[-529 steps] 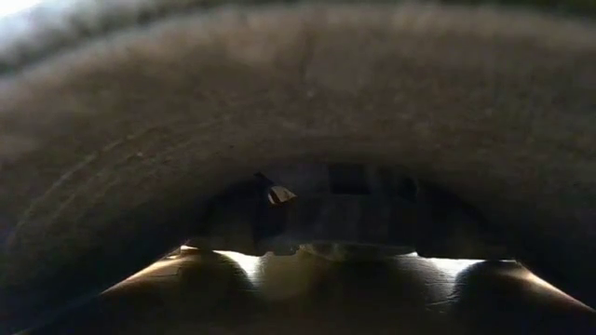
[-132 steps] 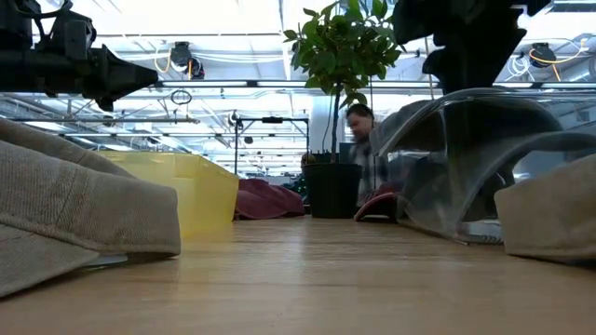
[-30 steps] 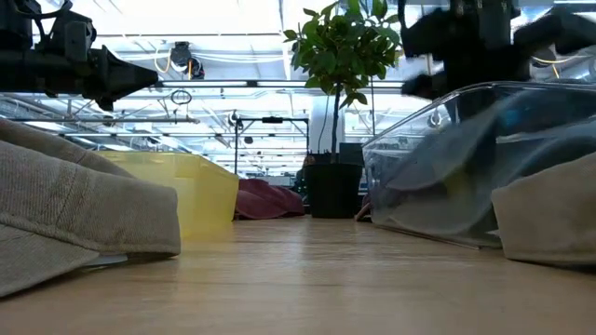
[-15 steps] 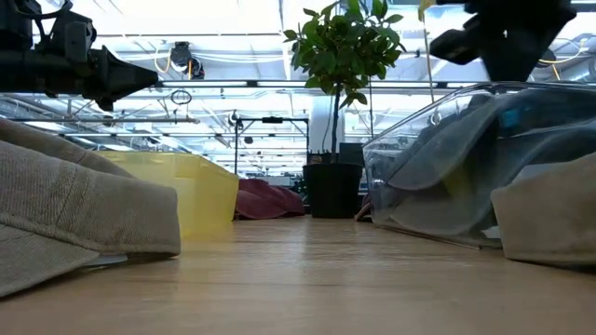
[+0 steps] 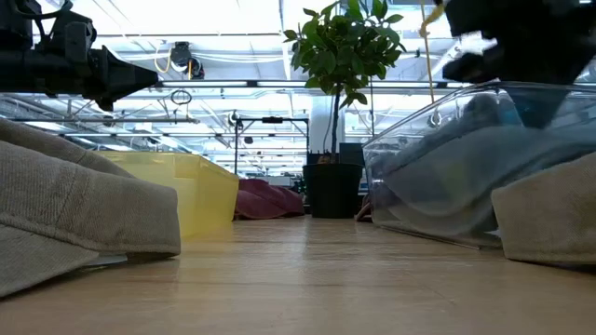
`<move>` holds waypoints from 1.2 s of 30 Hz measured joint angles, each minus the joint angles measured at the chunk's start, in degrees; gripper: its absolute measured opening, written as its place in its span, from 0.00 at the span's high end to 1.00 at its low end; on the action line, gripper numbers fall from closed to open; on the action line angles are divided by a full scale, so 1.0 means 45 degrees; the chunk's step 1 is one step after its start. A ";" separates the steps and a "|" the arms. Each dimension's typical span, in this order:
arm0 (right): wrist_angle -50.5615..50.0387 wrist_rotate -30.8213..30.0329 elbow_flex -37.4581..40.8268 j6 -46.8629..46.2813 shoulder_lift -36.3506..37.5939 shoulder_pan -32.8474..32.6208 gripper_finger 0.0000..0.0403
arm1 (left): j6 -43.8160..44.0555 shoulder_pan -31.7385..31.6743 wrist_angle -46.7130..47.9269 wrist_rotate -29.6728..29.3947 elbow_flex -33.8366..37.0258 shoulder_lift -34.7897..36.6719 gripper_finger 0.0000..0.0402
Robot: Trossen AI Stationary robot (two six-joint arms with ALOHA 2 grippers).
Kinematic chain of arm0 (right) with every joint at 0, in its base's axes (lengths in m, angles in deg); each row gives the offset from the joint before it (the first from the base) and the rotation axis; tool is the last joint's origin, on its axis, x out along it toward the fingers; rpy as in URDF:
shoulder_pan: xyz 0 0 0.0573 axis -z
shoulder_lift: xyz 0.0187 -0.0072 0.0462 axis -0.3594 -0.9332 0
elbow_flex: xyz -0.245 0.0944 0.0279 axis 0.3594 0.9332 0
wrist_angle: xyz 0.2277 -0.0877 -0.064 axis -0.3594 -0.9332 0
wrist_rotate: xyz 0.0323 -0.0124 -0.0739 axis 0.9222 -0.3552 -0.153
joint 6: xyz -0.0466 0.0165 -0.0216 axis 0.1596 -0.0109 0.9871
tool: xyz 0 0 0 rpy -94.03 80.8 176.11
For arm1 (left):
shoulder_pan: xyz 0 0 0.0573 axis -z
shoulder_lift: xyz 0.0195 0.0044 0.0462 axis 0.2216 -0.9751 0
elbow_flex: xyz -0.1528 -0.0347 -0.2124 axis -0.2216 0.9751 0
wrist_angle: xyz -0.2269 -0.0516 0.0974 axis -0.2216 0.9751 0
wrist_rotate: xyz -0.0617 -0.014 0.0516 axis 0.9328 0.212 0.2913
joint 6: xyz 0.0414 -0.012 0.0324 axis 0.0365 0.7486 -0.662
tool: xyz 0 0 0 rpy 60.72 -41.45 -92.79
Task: Pick & Place hat
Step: Put the blue cap into the transparent bin
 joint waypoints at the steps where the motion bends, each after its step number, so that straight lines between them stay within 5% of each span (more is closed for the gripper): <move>1: 0.0180 0.0089 0.0202 0.0109 -0.0048 0.0071 1.00 | 0.0000 0.0000 0.0000 0.0004 0.0000 0.0000 0.91; 14: 0.1544 0.0600 0.1630 0.0109 0.0011 0.0976 1.00 | -0.0068 0.0000 -0.0044 -0.0001 0.0000 0.0001 0.91; 32: 0.0830 0.0943 -0.1529 -0.1056 0.0057 0.0898 1.00 | -0.0015 0.0000 -0.0042 -0.0006 0.0000 0.0003 0.91; 36: 0.0843 -0.0153 -0.2634 -0.0305 0.0063 0.0868 1.00 | -0.0015 0.0000 -0.0042 -0.0006 0.0000 0.0001 0.91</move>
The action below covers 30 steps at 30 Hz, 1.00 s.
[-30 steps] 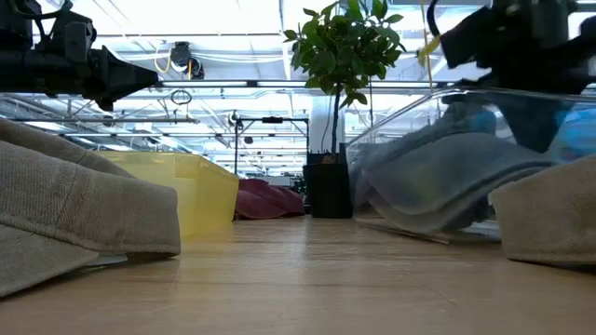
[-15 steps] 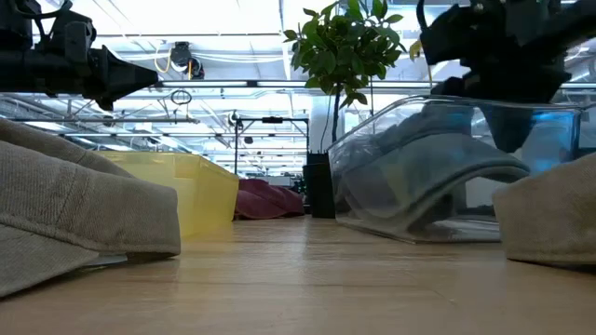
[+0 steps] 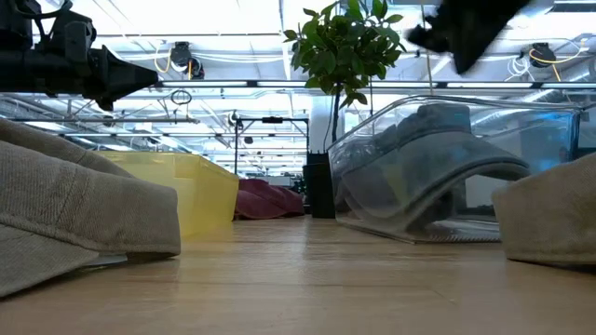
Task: Pick & Place hat
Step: Put the blue cap into the transparent bin
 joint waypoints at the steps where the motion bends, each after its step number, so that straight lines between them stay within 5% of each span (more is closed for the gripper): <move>1: 0.0101 -0.0468 -0.0215 0.0234 0.0000 0.0053 1.00 | 0.0000 0.0000 -0.0001 0.0000 0.0000 0.0001 0.91; 12: 0.1639 -0.0886 0.0176 0.3502 -0.0095 0.3051 1.00 | -0.0053 0.0000 -0.0035 -0.0019 0.0000 0.0001 0.91; 16: 0.2148 0.0188 0.0820 0.3893 -0.0088 0.3889 1.00 | -0.0053 0.0000 -0.0035 -0.0019 0.0000 0.0001 0.91; 30: 0.2797 0.0333 0.2918 0.3628 -0.0091 0.4752 1.00 | -0.0112 0.0000 -0.0046 -0.0015 0.0000 0.0001 0.91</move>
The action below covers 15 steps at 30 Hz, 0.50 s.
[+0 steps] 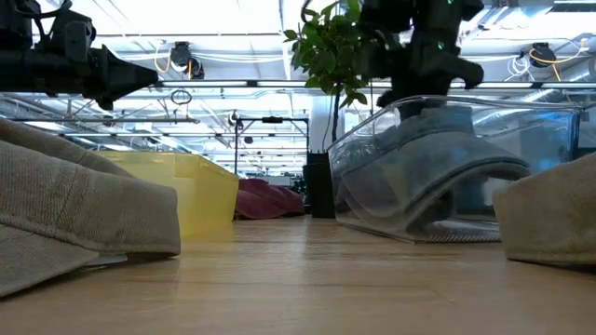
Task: Pick & Place hat
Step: Put the blue cap into the transparent bin
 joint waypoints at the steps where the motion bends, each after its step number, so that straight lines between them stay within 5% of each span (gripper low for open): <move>1: -0.0099 -0.0100 0.0110 -0.0159 -0.0006 0.0046 1.00 | -0.0004 0.0000 -0.0004 0.0000 0.0000 0.0000 0.91; 15: -0.1012 -0.0625 0.0244 -0.1178 -0.0001 0.0092 1.00 | 0.0028 0.0000 -0.0004 0.0005 0.0000 0.0000 0.91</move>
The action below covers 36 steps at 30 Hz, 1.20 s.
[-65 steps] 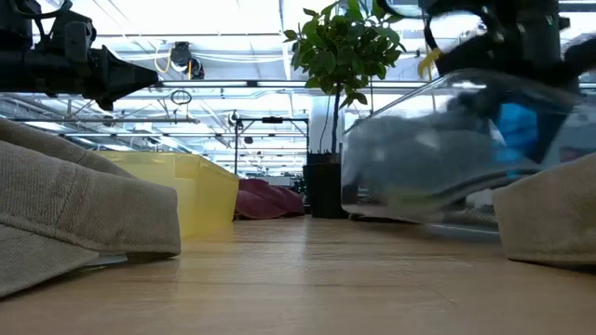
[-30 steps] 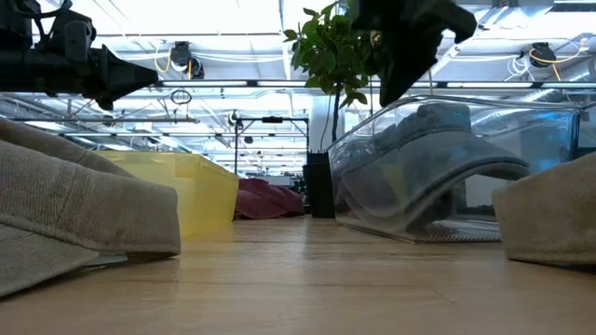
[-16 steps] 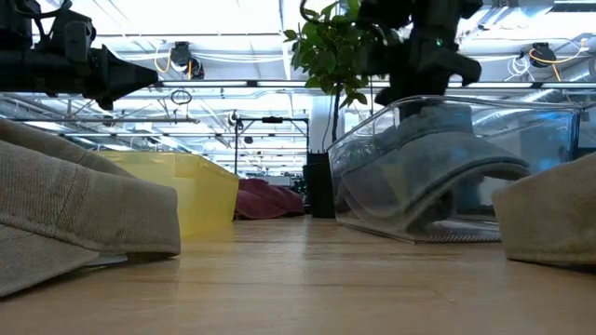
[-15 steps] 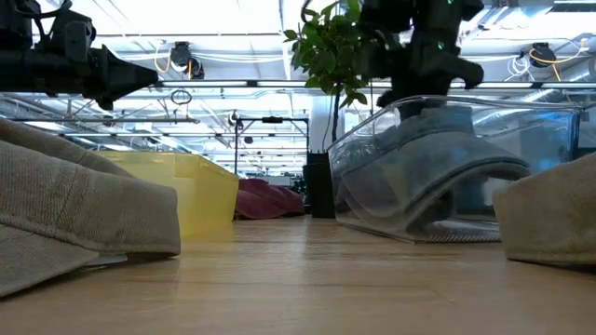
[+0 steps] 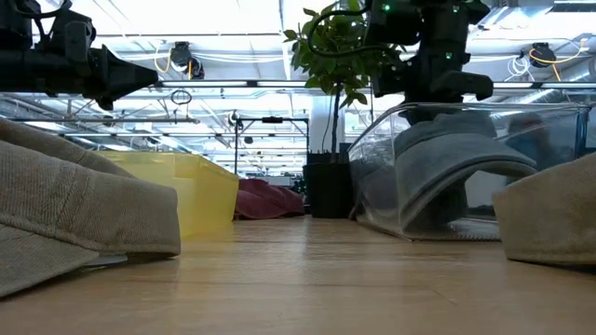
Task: Pick & Place hat
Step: Put the blue cap into the transparent bin, then put the left brown cap into the yellow bin
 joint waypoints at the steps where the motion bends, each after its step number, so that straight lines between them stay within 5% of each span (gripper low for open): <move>1: 0.0111 0.0003 0.0000 0.0117 0.0000 0.0000 1.00 | 0.0006 0.0000 0.0000 0.0000 0.0000 -0.0001 0.91; 7: 0.0215 -0.0009 -0.0561 0.0432 0.0053 -0.0106 0.97 | -0.0028 0.0000 0.0000 0.0000 0.0000 0.0000 0.91; 20: -0.0208 0.0231 -0.3677 0.0089 0.0312 -0.1292 0.69 | -0.0047 0.0000 0.0044 0.0010 0.0000 0.0000 0.91; 28: 0.1539 0.1299 -0.3712 0.0532 0.3105 -0.2570 0.82 | -0.0049 0.0000 0.0091 0.0015 0.0000 -0.0003 0.91; 32: 0.3831 0.1036 -0.2069 0.0871 0.5570 -0.3400 0.96 | -0.0043 0.0000 0.0121 0.0015 0.0000 -0.0001 0.91; 36: 0.6321 0.0985 0.0368 0.1048 0.8100 -0.3968 0.98 | -0.0049 0.0000 0.0117 0.0015 0.0000 -0.0002 0.91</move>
